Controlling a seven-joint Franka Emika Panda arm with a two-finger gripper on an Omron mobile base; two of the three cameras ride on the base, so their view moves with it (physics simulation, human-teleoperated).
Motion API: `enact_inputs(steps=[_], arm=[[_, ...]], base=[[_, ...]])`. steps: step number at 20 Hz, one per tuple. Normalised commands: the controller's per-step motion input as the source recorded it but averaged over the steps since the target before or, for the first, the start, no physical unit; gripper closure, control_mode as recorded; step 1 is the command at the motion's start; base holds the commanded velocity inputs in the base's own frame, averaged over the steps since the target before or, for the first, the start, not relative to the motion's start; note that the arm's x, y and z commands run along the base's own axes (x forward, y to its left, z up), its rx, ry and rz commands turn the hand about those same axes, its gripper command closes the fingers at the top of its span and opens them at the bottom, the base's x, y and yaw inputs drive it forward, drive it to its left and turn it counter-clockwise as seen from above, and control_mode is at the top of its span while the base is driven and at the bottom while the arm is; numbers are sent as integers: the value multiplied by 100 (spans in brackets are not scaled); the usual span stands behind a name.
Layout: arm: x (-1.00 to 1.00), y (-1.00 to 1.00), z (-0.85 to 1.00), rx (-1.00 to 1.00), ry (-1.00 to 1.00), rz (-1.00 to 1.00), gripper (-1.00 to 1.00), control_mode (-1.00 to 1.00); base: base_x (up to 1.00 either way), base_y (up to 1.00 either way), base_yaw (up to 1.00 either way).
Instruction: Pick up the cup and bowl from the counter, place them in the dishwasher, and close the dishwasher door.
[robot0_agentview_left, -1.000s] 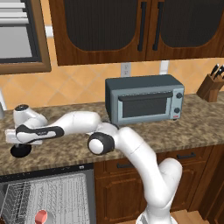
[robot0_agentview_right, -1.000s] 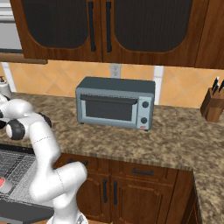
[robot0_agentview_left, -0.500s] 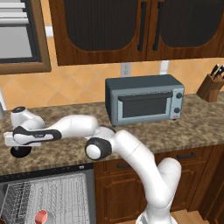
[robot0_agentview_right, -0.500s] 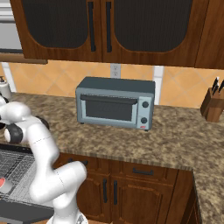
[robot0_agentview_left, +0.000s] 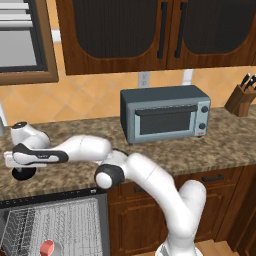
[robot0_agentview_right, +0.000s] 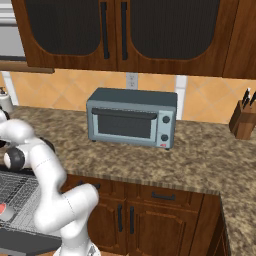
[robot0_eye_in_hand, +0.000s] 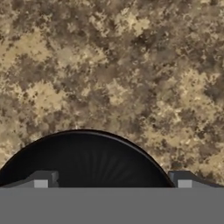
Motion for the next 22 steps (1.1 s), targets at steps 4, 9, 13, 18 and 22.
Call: enact_inputs(steps=[4,9,13,18,22], arm=[[0,1,-23,0,0,0,100,-100],[0,7,-2,0,0,0,100,-100],[-23,2,2,0,0,-4,100,-100],[-98,-1,35,0,0,-4,100,-100],[-100,-1,30,0,-5,0,100,-100]], base=[[0,0,0],[0,0,0],[0,0,0],[0,0,0],[0,0,0]])
